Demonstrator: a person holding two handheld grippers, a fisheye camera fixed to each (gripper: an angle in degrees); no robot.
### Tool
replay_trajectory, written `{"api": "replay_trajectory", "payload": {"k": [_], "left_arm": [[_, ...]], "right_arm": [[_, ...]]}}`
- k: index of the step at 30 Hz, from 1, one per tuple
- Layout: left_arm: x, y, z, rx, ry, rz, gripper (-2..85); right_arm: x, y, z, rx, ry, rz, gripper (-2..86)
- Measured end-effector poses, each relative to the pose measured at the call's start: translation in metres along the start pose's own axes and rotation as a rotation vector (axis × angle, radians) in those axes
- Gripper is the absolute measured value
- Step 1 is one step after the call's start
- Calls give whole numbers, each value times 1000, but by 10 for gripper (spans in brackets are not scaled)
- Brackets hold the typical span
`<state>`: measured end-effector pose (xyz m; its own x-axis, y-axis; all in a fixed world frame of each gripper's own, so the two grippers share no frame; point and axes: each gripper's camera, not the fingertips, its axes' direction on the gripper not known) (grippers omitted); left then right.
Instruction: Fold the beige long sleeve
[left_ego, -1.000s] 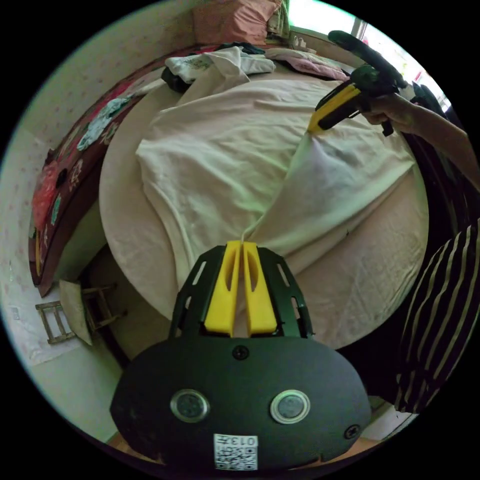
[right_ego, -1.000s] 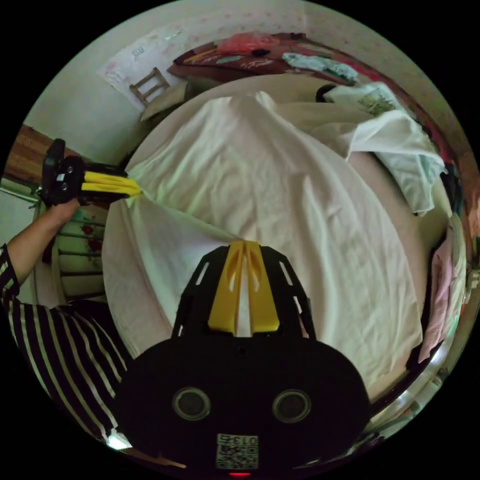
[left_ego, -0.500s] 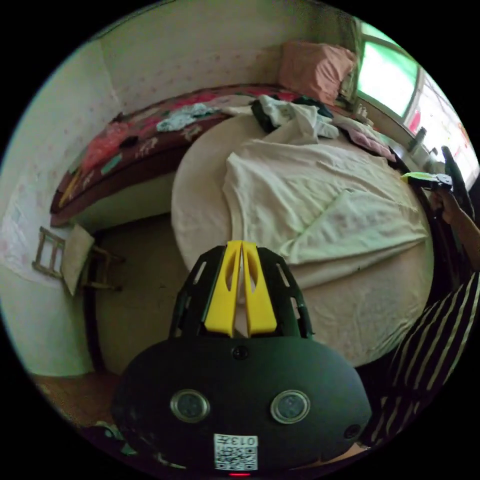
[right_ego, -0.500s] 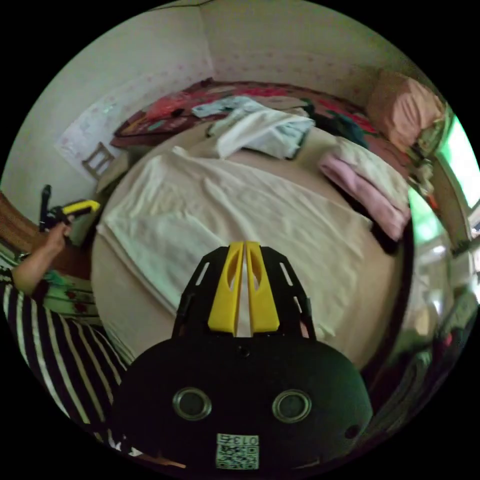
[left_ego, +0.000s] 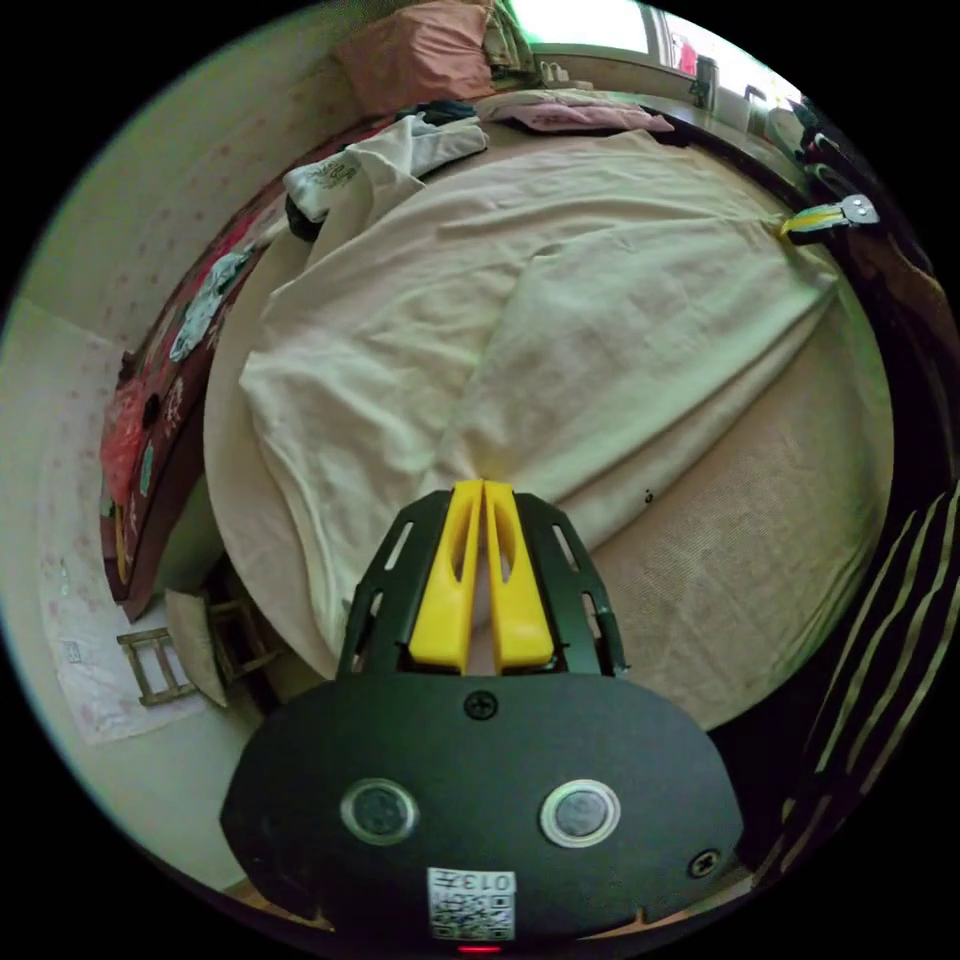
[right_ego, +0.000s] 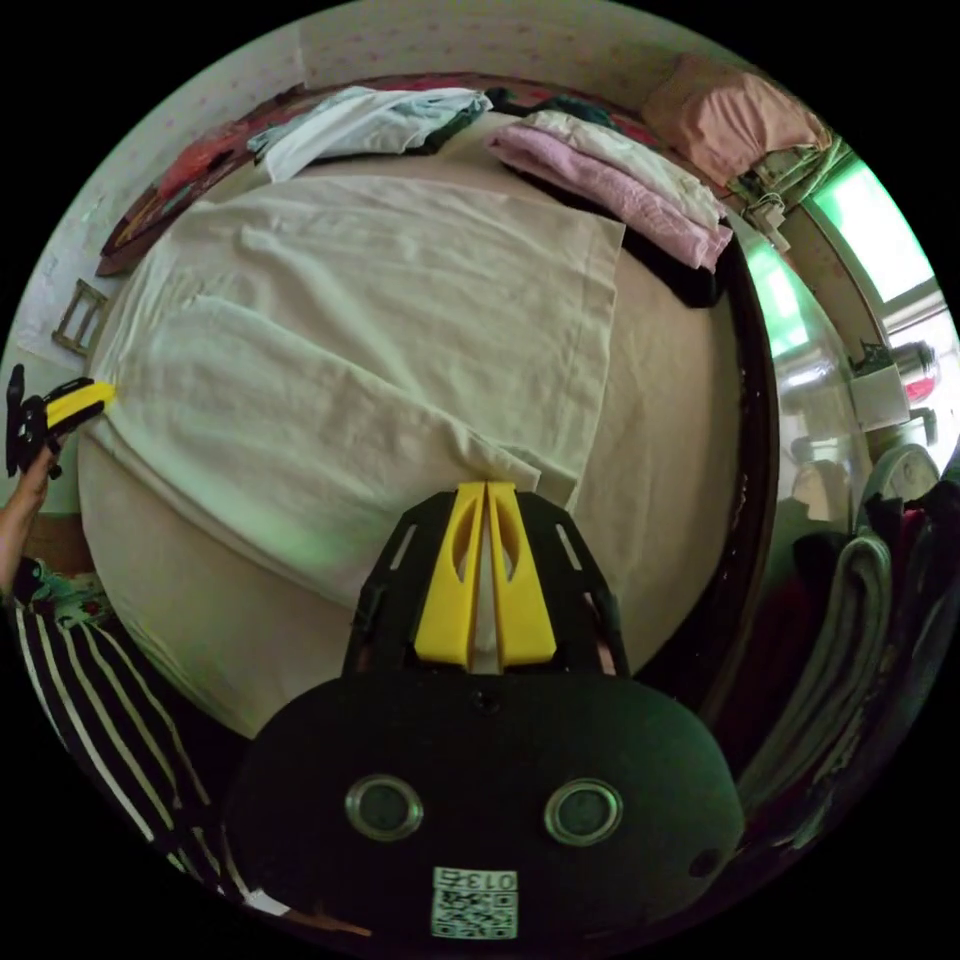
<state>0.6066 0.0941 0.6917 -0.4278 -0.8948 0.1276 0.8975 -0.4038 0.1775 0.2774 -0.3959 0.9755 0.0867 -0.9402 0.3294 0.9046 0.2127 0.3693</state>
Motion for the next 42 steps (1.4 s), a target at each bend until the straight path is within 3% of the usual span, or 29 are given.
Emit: {"api": "replay_trajectory", "payload": {"k": [5,10,13,16,24,31,36,42], "left_arm": [[-34,3,10,-34,149,-133,2],[-122,12,-13,158,60,-371,24],[-186,-14,7,143,155,-425,69],[-237,-52,24,172,184,-451,105],[-292,-156,83,54,255,-270,138],[-290,-187,130,-68,259,-173,121],[-300,-188,132,-57,316,-199,29],[-294,-155,87,133,269,-187,12]], "right_arm": [[19,-2,-12,-22,-71,2,3],[56,-16,-62,241,-20,83,15],[76,-58,-57,203,-90,55,29],[81,-111,-48,183,-39,5,53],[68,-239,-14,36,3,-291,88],[59,-275,12,-111,73,-430,82],[62,-286,12,-156,24,-397,31],[51,-260,-30,-22,111,-424,14]]}}
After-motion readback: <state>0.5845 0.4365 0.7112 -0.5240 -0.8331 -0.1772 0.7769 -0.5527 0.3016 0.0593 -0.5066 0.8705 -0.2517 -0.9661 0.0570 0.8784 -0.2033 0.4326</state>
